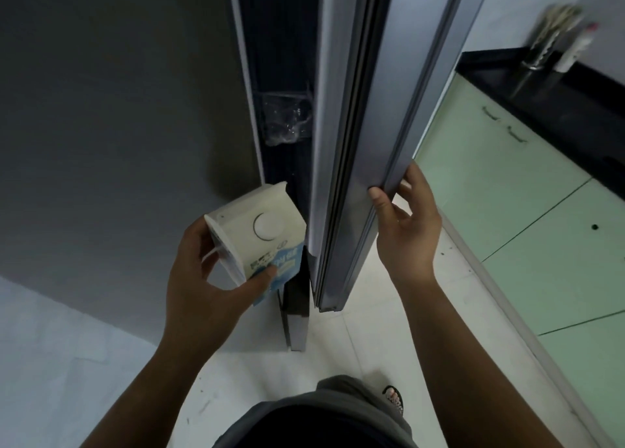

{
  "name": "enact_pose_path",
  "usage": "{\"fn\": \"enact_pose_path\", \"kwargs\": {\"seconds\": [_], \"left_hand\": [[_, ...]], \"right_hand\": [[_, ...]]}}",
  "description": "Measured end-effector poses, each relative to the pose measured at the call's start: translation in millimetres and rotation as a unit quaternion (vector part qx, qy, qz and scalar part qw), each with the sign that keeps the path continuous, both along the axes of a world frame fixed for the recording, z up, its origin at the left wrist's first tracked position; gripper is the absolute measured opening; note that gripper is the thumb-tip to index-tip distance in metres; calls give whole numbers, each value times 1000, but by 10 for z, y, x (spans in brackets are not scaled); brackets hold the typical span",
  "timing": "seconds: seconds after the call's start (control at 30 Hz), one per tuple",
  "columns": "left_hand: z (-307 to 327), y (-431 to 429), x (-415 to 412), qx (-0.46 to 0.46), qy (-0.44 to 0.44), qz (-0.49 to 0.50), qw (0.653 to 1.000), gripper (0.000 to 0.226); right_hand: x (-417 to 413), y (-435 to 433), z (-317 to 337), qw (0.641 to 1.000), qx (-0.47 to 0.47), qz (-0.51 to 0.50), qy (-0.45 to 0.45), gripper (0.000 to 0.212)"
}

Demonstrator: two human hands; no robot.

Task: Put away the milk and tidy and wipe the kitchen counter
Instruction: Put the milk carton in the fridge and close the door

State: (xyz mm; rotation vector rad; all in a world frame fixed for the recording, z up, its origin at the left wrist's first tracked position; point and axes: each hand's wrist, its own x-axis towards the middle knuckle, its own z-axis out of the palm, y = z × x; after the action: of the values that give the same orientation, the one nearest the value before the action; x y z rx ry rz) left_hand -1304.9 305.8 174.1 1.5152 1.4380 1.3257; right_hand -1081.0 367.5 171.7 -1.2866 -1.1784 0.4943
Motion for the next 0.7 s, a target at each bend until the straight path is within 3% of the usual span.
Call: {"fn": "enact_pose_path", "kwargs": {"seconds": [0.1, 0.4, 0.7], "left_hand": [[15, 18, 249, -2, 10, 0, 1000, 82], [65, 257, 1120, -22, -11, 11, 1000, 73], [103, 743, 2121, -23, -16, 21, 999, 67]], "right_hand": [[249, 46, -17, 1000, 0, 1, 13, 46], [1333, 317, 13, 998, 7, -63, 29, 43], [2231, 850, 118, 998, -50, -43, -15, 77]]}}
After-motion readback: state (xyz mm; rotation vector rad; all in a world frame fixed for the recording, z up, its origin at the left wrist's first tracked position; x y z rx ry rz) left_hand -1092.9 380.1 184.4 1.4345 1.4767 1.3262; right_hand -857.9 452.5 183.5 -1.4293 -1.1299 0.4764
